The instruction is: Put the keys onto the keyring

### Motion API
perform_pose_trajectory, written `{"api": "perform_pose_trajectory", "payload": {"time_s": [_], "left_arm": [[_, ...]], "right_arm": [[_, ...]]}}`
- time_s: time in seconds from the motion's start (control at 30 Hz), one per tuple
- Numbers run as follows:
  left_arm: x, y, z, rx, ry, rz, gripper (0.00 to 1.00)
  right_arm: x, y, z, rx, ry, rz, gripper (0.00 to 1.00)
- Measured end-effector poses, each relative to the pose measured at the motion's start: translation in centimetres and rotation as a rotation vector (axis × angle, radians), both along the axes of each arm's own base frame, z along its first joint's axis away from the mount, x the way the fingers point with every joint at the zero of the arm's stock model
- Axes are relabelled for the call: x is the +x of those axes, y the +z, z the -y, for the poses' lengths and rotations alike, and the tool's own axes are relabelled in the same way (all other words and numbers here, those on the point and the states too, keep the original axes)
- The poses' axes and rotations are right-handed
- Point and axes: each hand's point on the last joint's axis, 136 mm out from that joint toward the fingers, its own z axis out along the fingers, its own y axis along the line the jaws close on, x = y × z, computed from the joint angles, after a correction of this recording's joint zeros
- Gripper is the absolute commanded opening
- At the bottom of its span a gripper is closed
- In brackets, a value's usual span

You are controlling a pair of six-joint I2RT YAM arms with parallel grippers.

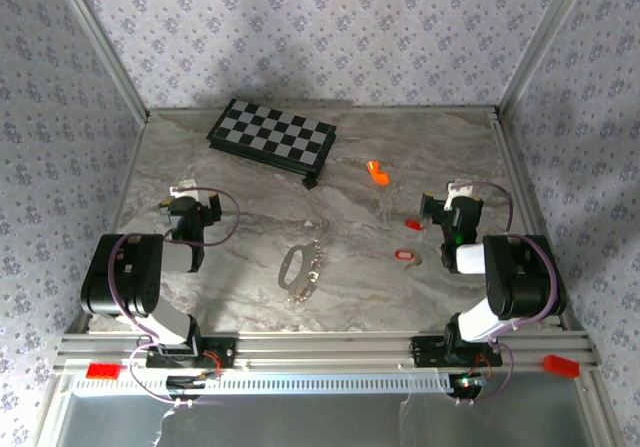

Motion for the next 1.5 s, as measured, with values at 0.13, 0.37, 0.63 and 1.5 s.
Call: {"api": "perform_pose_trajectory", "payload": {"time_s": [0.13, 0.37, 0.63, 1.5], "left_arm": [[0.0, 0.0, 0.0, 0.0, 0.0, 0.0, 1.0], [0.0, 0.0, 0.0, 0.0, 0.0, 0.0, 1.0], [0.1, 1.2, 0.4, -0.01, -0.022, 0.026, 1.0], [-7.6, 9.6, 12.5, -0.424, -0.331, -0.217, 1.0]], "right_arm": [[0.0, 0.0, 0.0, 0.0, 0.0, 0.0, 1.0], [0.0, 0.0, 0.0, 0.0, 0.0, 0.0, 1.0], [0.0, 0.1, -0.3, -0.015, 0.015, -0.011, 1.0], [-5.5, 10.1, -10.8, 0.085, 0.198, -0.148, 1.0]]}}
